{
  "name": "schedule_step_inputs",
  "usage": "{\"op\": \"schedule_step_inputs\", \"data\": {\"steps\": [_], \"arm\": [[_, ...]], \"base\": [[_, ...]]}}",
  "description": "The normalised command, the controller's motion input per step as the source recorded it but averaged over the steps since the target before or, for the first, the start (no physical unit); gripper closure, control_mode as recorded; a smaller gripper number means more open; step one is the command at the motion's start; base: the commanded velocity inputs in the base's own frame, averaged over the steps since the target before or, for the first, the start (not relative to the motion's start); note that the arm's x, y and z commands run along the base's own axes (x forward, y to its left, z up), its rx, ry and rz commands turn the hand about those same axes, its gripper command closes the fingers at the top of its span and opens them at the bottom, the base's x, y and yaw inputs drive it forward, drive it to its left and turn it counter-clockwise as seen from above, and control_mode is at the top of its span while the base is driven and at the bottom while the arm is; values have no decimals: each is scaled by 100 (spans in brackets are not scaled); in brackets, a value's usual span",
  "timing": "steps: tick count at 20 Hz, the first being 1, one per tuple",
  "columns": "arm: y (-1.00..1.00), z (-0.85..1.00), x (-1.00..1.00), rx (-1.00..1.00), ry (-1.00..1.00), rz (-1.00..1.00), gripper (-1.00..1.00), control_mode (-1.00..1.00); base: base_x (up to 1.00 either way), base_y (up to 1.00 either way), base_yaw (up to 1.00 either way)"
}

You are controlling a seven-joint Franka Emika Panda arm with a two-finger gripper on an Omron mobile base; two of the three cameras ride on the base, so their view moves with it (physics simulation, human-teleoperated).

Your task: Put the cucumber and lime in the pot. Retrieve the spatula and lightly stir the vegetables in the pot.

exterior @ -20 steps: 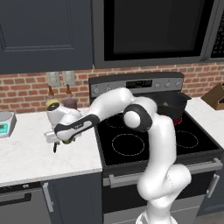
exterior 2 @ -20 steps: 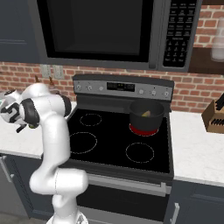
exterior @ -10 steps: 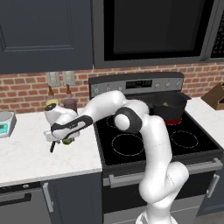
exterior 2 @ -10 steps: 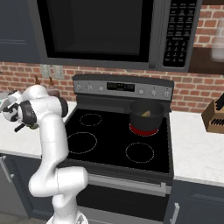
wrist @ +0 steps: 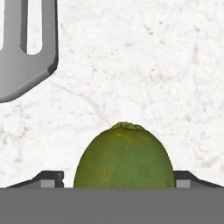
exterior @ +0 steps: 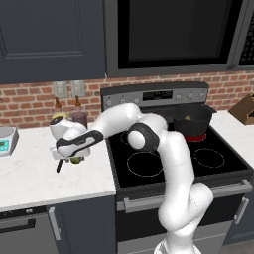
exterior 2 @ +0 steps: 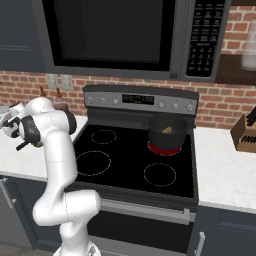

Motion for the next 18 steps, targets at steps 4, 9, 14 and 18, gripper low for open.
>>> {"op": "schedule_step_inputs", "data": {"steps": [4, 9, 14, 18], "arm": [[-41, -11, -13, 0, -5, -6, 100, -100], [-68, 7, -65, 0, -29, -1, 100, -100], [-95, 46, -98, 6, -41, 0, 100, -100], [-100, 81, -99, 21, -32, -2, 100, -100]], "base": [[0, 0, 0], [0, 0, 0], [0, 0, 0], [0, 0, 0]]}}
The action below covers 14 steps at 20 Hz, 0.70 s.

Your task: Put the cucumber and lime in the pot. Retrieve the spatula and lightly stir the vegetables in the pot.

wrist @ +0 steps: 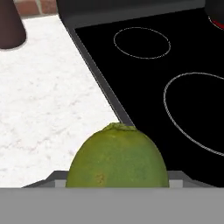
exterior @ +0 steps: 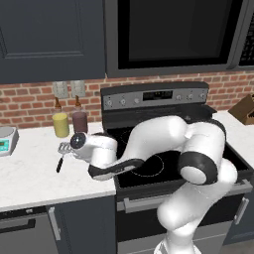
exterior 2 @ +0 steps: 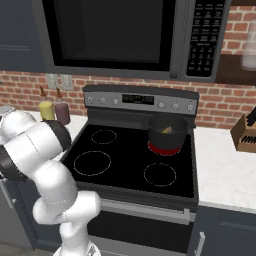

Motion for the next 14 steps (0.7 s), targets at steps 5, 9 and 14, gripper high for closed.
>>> {"op": "schedule_step_inputs", "data": {"steps": [5, 9, 14], "arm": [[-100, 100, -48, 28, -20, -9, 100, -100], [-100, 100, 0, 30, -6, -11, 100, -100], [-97, 100, 11, 28, 0, -13, 100, -100]], "base": [[0, 0, 0], [0, 0, 0], [0, 0, 0]]}}
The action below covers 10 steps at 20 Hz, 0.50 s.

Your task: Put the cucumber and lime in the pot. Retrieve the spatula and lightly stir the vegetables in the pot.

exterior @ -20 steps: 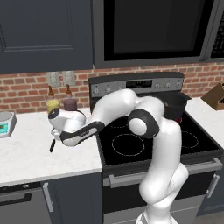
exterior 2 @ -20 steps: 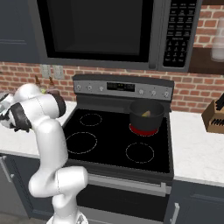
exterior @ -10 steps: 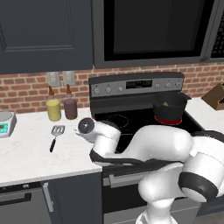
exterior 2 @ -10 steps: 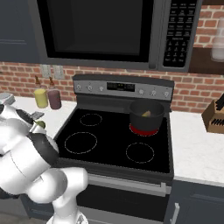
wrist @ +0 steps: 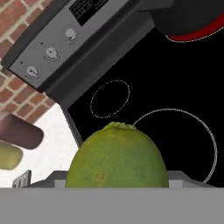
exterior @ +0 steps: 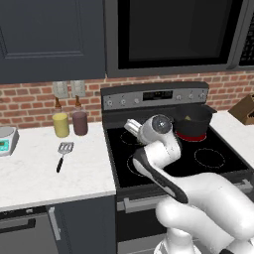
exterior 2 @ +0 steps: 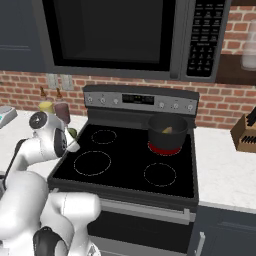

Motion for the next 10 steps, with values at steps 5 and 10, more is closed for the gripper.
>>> {"op": "schedule_step_inputs", "data": {"steps": [5, 10], "arm": [[-98, 99, 3, 24, 4, -13, 100, -100], [-100, 63, 0, 17, 0, -13, 100, -100]], "base": [[0, 0, 0], [0, 0, 0]]}}
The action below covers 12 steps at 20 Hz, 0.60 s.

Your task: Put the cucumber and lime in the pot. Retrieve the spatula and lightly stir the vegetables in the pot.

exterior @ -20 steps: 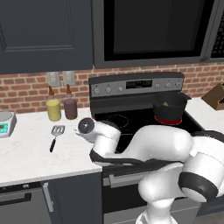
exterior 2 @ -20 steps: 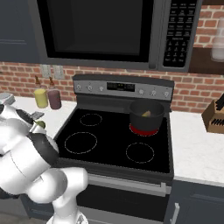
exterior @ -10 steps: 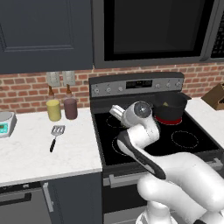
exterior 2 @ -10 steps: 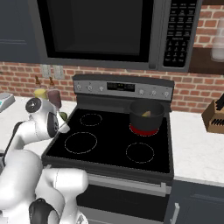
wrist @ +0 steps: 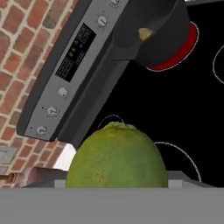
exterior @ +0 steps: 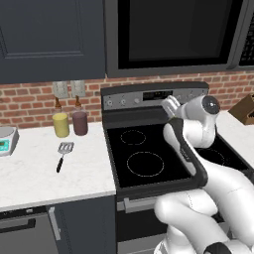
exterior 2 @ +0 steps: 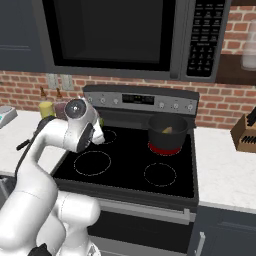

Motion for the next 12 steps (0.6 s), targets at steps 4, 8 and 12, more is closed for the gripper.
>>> {"op": "schedule_step_inputs", "data": {"steps": [4, 8, 12], "arm": [[-100, 25, 0, 13, 0, -10, 100, -100], [-100, 1, 4, 10, -1, -6, 100, -100], [-100, 0, 26, 7, -2, -1, 100, -100]], "base": [[0, 0, 0], [0, 0, 0], [0, 0, 0]]}}
